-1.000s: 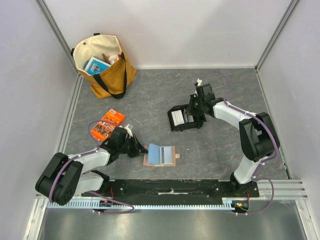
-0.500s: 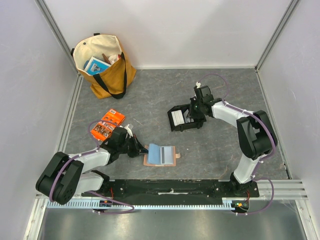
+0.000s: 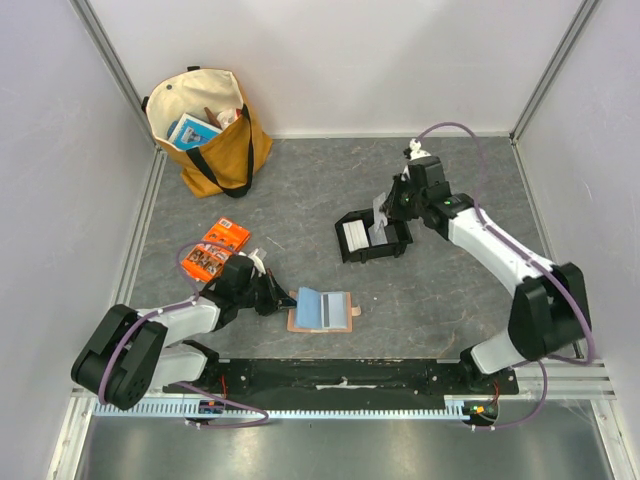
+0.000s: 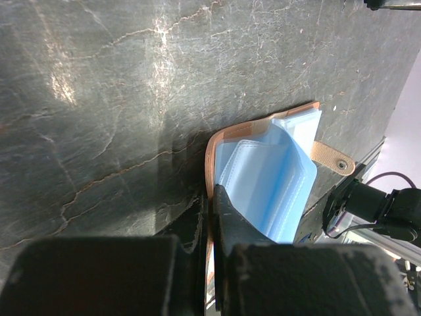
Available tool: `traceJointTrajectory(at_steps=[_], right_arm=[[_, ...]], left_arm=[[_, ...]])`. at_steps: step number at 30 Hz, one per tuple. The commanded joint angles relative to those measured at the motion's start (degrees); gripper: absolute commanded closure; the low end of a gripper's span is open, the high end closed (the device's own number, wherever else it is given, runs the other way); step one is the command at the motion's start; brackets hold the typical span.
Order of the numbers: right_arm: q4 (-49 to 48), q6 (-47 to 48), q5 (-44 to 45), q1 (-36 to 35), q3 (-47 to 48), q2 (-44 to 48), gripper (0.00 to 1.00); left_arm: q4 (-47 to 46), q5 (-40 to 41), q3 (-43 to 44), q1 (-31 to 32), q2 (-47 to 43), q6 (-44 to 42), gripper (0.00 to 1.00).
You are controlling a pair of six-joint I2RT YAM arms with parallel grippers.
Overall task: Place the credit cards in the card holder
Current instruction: Pick up the credit card from the storage box, then insert the credit card into the card holder.
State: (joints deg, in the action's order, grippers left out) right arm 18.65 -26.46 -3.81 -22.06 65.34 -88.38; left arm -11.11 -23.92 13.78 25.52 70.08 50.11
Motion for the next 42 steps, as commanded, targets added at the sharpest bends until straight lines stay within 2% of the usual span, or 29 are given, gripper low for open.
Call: traceJointTrajectory(at_steps=[1,4,7,11,15,21,23,24,26,31,33,42], right_arm=[[-4.83,-4.99,-4.16,-0.7,-4.85,8.12,1.0],[-12.3,-12.19,-8.74,-3.94,-13.8,13.48,1.0],[-23.28,-21.85,-9.29,-10.08,-23.38,17.0,1.0],[-37.0,-30.65,-6.91,-20.19,-32.28,16.31,1.0],[-42.02,-35.23,-3.57,-24.77,-36.41,12.8,1.0],[-48.45,-38.93,-2.25,-28.12,-40.56,7.88,1.0],[-49.76,-39.46,-1.81,-29.17,-40.99,5.95,1.0],[-50.64,-39.81,-1.72,-29.61,-41.26,5.15,1.0],[-50.65,-40.43,-0.32,-30.49,-41.61,3.92,1.0],[-51.44,-40.95,1.08,-31.37,-43.01,2.07,1.0],[-51.35,-40.78,1.88,-31.72,-43.45,1.98,1.0],[-56.08,-40.87,2.24,-32.16,-45.04,-1.88,1.0]], left_arm=[[1.27,1.95,-1.56,0.15,-0.04,0.78,0.98],[2.06,3.09,-1.65,0.06,0.49,1.13,0.98],[2.76,3.71,-2.0,0.15,1.11,1.57,0.98],[3.2,3.62,-2.44,0.15,1.11,1.84,0.98],[4.69,3.88,-2.18,0.15,-0.29,1.84,0.97],[9.61,5.29,-1.92,0.06,-6.7,2.36,0.64],[10.76,5.81,-2.18,0.06,-8.9,2.36,0.57],[10.76,5.9,-2.27,0.06,-9.43,2.36,0.56],[12.59,5.82,-2.09,0.15,-10.14,2.01,0.63],[11.56,4.85,-3.14,0.15,-9.0,1.66,0.92],[11.29,4.41,-3.67,0.15,-8.3,1.75,0.98],[7.95,3.97,-4.11,0.06,-5.75,1.31,0.98]])
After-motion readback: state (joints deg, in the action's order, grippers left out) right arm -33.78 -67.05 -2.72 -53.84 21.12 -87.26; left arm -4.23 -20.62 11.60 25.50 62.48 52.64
